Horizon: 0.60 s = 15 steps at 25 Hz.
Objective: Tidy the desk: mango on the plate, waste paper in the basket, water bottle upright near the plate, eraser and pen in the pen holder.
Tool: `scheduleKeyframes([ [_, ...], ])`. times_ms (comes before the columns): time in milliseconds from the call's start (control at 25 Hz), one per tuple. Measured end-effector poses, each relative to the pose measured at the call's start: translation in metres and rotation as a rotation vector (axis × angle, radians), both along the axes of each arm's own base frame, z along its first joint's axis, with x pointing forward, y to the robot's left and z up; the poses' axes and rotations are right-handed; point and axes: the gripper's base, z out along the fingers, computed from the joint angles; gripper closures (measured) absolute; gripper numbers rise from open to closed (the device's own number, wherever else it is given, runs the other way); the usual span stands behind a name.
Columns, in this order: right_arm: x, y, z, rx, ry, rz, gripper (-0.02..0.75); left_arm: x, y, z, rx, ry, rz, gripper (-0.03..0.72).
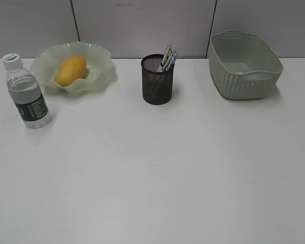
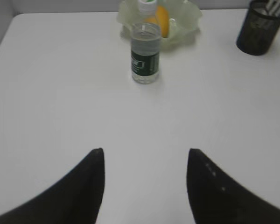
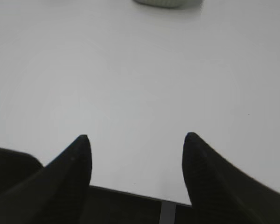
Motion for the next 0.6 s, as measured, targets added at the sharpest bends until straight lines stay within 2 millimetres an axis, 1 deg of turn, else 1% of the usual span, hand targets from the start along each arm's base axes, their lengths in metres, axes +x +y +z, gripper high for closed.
scheduleKeyframes([
  [120,-0.007,-0.002,0.001,0.006,-0.048,-0.089,0.247,-0.003,-0.001,0.000,-0.001,-0.013,0.092,0.260],
  [240,-0.013,-0.002,0.001,0.008,-0.082,-0.131,0.247,-0.003,-0.001,-0.001,-0.001,-0.013,0.143,0.260],
  [400,-0.019,-0.002,0.001,0.012,-0.124,-0.138,0.247,-0.003,-0.001,-0.001,-0.001,-0.013,0.150,0.260],
  [600,-0.020,-0.002,0.000,0.012,-0.127,-0.137,0.248,-0.003,-0.001,-0.001,-0.001,-0.014,0.150,0.260],
])
